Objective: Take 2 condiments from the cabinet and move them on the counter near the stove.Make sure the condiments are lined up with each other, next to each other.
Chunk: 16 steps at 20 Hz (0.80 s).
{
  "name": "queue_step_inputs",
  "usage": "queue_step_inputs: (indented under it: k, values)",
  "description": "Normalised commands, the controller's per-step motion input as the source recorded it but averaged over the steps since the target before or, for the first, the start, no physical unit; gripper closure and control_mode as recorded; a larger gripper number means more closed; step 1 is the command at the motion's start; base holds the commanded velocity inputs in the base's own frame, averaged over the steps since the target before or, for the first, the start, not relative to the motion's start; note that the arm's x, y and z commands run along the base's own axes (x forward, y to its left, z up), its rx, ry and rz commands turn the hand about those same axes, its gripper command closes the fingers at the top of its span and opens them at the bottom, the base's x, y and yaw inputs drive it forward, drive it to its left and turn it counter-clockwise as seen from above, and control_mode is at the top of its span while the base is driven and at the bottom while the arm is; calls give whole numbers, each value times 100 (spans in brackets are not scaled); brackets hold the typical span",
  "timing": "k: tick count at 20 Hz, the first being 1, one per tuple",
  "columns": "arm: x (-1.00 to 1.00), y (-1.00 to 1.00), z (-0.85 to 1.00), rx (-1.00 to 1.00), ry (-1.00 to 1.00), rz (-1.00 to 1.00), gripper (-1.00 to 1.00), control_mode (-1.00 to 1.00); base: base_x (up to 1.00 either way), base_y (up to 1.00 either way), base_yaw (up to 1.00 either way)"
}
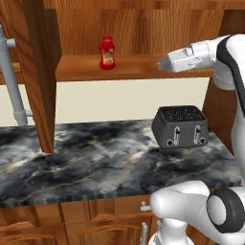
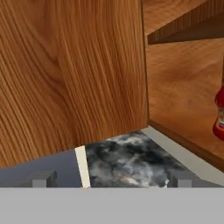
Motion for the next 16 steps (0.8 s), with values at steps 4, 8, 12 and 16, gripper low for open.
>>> queue_step_inputs:
  k: [4, 8, 12, 16]
  values:
    - [70, 30, 0, 1, -5, 4, -100, -100, 0, 0, 0]
    - [68, 13, 6, 0, -6, 1, -100, -100, 0, 0, 0]
    - [54, 8, 7, 0, -5, 2, -100, -100, 0, 0, 0]
    - [44, 6, 7, 0, -5, 4, -100, -100, 0, 0, 0]
